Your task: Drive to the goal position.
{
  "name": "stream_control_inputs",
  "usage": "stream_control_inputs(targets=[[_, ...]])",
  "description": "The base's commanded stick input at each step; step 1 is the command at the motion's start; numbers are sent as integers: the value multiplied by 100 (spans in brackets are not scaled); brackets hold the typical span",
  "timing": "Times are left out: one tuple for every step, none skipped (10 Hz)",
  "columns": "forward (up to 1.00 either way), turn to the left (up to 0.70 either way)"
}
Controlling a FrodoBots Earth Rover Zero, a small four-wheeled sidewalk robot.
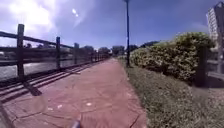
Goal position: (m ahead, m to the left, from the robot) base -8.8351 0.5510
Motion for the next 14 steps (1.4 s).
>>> stream_control_inputs(targets=[[70,0],[70,0],[70,0],[70,0],[70,0],[70,0],[70,0],[70,0],[70,0],[70,0],[70,0],[70,0],[70,0],[70,0]])
